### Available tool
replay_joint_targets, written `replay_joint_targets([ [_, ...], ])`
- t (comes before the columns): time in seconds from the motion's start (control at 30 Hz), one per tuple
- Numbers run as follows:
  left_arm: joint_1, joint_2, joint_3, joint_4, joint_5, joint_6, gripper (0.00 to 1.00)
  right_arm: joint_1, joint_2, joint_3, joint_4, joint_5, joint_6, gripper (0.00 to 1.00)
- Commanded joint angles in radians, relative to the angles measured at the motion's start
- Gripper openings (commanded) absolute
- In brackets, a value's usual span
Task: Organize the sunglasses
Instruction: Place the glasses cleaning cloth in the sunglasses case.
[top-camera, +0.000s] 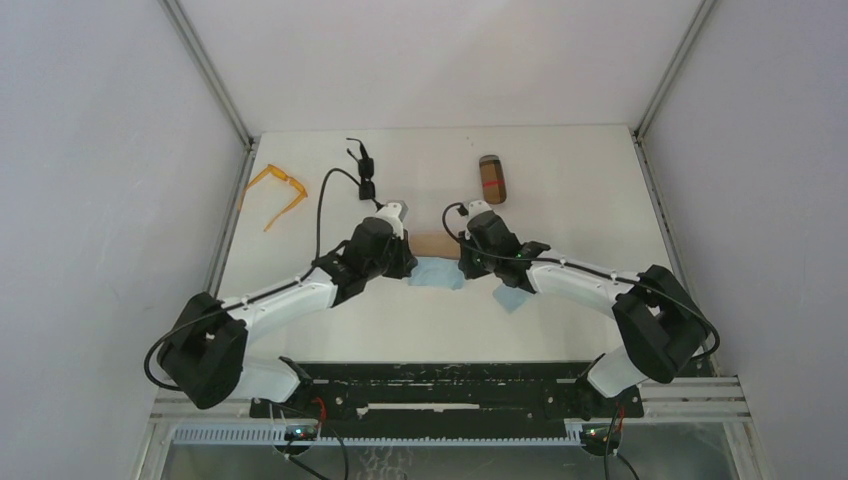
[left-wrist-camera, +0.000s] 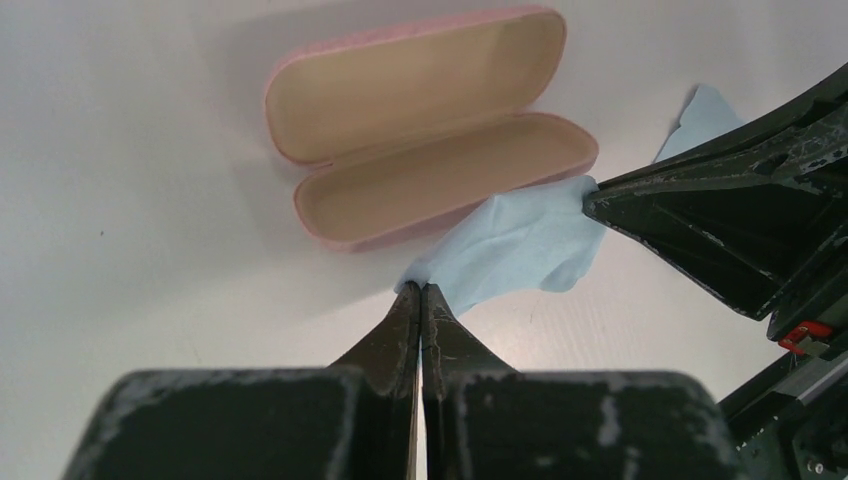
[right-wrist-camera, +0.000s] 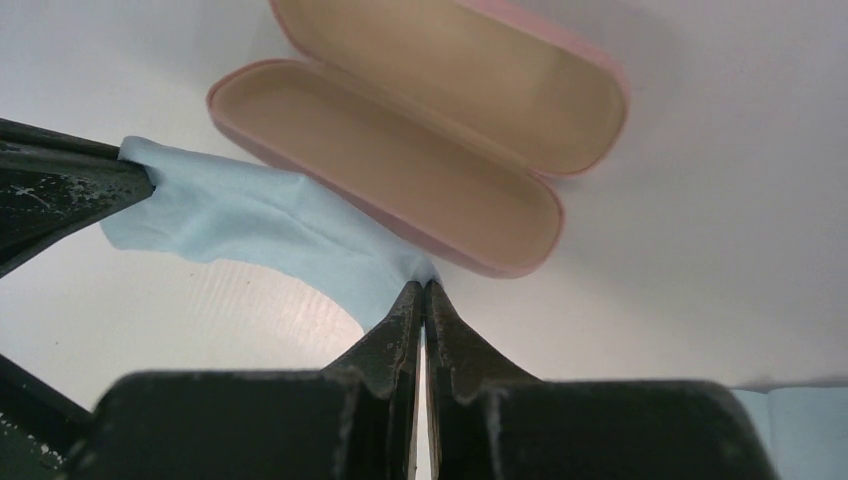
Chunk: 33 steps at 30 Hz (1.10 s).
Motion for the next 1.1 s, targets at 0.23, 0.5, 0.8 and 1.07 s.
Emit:
replay_joint_targets([
  [0.23,0.034,0.112,0.142,0.05,0.033,0.047,0.0,-0.08,0.034,0.094,0.02,-0.038,-0.058,0.0],
  [0.5,0.063,0.171,0.179,0.075,0.043,0.049,0.0,-0.12,0.094,0.153,0.022,-0.06,-0.088,0.0],
  [0.8,0.095,0.228,0.213,0.105,0.069,0.054,0.0,-0.148,0.139,0.189,0.029,-0.081,-0.101,0.0],
  [1.07,0.109,0.268,0.227,0.127,0.086,0.052,0.0,-0.169,0.162,0.202,0.042,-0.092,-0.105,0.0],
])
